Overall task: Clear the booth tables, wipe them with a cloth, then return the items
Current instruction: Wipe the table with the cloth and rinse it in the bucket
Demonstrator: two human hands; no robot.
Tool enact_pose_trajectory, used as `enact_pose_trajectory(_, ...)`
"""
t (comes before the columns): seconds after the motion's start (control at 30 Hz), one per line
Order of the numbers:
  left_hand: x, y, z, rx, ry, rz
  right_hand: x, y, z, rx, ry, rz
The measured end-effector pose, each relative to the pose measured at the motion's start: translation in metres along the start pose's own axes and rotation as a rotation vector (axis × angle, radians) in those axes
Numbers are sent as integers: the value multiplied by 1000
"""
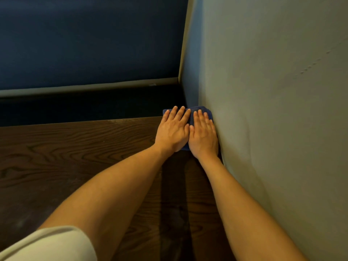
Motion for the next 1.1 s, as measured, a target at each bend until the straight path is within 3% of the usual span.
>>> enact_pose_trajectory(0.5,15,-39,-90,78,31,-9,-3,-7,-110,83,87,-29)
enact_pose_trajectory(1.1,32,-76,-248,290,128,25,8,1,-301,177,49,42)
Point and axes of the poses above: each hand's wrist, its own z-axis towards the middle knuckle, its own x-axis out of the palm, y = z × x, the point moved 5 cm from there along z, towards the middle knuckle, and after that the axes turned 10 degrees about z, right-handed, at the moved point
